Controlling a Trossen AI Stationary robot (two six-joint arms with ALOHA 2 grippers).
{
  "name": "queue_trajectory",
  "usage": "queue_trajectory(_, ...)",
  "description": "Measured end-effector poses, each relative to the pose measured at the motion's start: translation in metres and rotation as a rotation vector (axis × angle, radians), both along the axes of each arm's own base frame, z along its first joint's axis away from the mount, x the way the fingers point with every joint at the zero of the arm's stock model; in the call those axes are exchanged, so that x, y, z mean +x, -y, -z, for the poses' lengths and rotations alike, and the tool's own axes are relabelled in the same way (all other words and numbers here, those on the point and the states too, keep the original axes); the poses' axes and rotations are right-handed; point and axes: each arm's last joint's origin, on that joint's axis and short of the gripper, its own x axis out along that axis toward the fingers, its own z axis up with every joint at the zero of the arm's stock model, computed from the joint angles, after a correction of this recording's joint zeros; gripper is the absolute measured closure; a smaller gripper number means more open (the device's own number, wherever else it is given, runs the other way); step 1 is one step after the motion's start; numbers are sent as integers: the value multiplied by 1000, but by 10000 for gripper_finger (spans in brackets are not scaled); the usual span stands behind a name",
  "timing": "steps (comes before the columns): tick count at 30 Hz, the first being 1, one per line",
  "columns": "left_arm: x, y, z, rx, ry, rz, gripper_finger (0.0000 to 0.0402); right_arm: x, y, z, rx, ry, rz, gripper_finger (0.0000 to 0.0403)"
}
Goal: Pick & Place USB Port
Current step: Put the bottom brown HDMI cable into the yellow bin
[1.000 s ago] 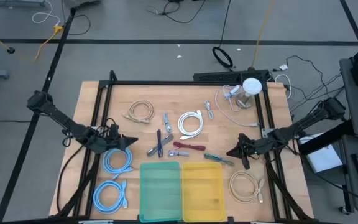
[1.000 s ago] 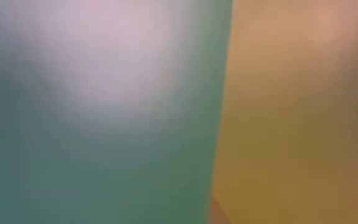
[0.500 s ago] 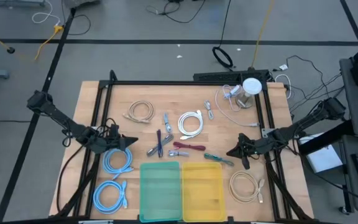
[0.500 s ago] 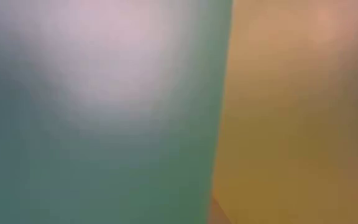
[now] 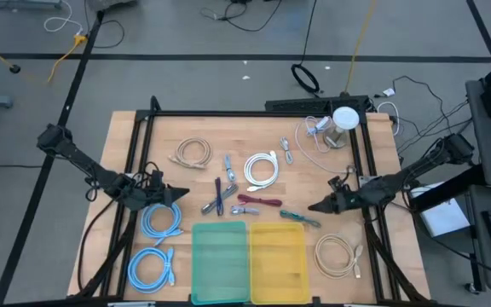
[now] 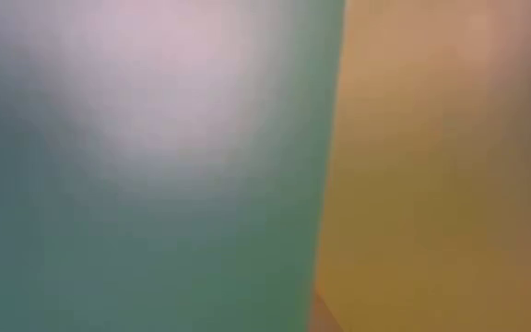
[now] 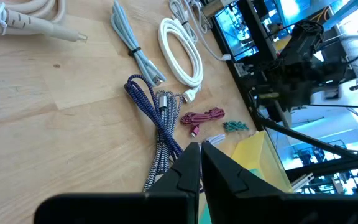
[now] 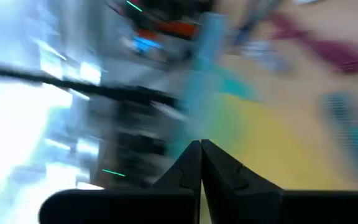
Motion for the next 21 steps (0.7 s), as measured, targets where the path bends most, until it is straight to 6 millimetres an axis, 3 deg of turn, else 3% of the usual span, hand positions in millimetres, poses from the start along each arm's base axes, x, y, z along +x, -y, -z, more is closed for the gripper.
queue_trajectory(5, 0, 0, 0, 0, 0, 0, 385, -2, 8, -28, 179, 254, 221, 403)
queue_trajectory(8, 0, 0, 0, 0, 0, 0, 385, -6, 12, -39, 198, 366, 311, 403)
queue_trajectory(21, 0, 0, 0, 0, 0, 0, 385, -19, 19, -63, 164, 605, 386, 403)
